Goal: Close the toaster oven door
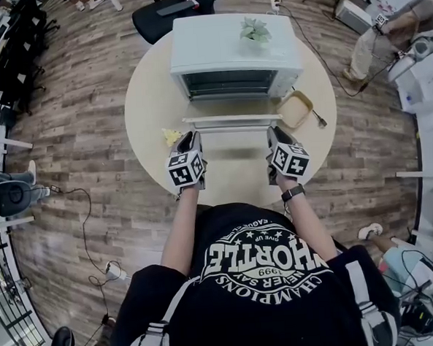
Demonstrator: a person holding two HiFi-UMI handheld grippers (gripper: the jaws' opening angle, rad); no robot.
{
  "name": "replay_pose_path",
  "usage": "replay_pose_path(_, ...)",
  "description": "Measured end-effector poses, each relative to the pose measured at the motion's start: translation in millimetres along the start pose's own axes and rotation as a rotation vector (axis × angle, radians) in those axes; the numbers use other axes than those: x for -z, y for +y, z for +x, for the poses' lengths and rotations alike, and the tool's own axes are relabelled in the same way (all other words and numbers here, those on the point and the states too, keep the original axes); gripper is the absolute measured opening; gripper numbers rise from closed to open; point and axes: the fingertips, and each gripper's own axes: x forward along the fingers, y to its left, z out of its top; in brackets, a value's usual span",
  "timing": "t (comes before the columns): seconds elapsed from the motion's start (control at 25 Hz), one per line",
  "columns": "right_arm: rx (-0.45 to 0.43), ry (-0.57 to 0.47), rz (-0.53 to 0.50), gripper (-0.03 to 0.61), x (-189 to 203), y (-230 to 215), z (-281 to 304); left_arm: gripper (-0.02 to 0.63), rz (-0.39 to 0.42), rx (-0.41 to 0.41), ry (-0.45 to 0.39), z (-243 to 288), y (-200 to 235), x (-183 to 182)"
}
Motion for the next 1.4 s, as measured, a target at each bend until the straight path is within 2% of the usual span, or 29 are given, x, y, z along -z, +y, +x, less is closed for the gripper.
replay_pose_path(0.92,0.0,-0.034,0.005,0.095,-25.0,2.8,2.9,0.087,-0.001,0.009,-0.021,4.4,-3.8,-24.8)
replay_pose_path(1.12,-0.001,-0.04,0.013,0.095,-29.3,4.8,3.6,0.086,-0.029,0.016,-0.032,3.9,-2.8,-30.0)
replay_pose_path(1.4,0.001,-0.048,0.011,0.095,-34.4,4.2,4.5,0.086,-0.029,0.018,-0.035,5.7,-4.6,-34.4)
